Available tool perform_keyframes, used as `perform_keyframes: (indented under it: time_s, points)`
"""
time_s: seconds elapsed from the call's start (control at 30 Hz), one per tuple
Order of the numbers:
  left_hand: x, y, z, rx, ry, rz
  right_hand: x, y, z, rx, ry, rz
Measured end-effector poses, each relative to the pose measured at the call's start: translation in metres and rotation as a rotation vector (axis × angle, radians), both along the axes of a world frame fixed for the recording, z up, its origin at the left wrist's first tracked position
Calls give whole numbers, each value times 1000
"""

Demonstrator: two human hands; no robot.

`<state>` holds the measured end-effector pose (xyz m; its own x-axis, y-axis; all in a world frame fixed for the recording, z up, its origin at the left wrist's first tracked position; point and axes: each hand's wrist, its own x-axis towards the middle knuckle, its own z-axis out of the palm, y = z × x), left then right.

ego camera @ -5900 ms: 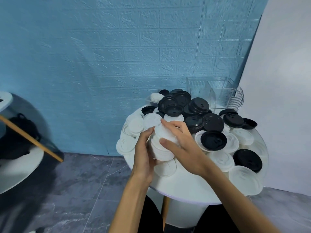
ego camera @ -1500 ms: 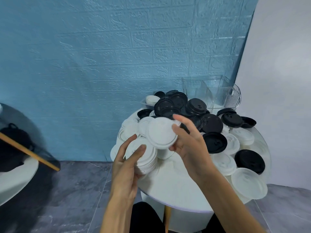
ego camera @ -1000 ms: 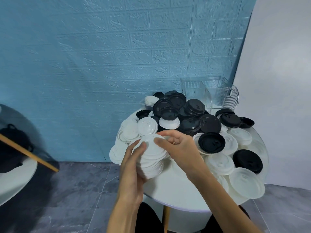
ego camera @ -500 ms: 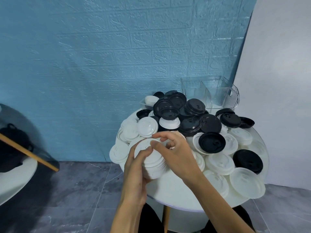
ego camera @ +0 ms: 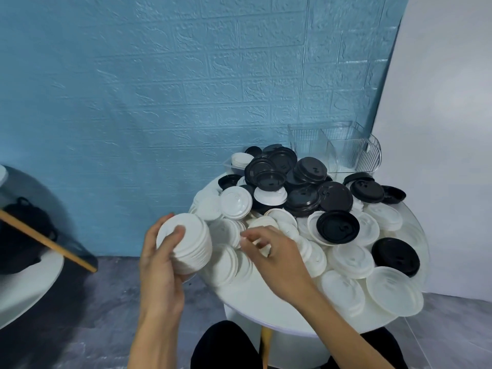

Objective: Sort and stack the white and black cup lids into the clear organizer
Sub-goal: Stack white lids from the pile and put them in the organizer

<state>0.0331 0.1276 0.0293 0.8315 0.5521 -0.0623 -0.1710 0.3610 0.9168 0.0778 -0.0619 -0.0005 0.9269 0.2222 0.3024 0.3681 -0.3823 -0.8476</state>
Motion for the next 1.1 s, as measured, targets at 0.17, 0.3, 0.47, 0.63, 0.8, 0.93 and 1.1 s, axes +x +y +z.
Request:
perform_keyframes:
  time_s: [0.17,0.3,0.47,0.63,0.8,0.93,1.1]
  points:
    - [-2,8,-8,-10,-1,17,-13,18,-22,-409,-162,52]
    - [-3,8,-13,-38,4,38,-14,30,-36,-596,-212,92]
    - [-6,13,-19,-51,10,72,-10,37,-43,-589,-249,101]
    - [-7,18,-22,-46,10,78,-9,41,-46,-535,-339,8]
    - [-9,20,-27,-50,11,92,-15,33,-45,-463,-310,-47]
    - [-11,18,-29,-40,19,56,-22,21,-36,-285,-252,-49]
    - [-13,-7,-27,13,100,-131,-23,4,2,194,-87,-13]
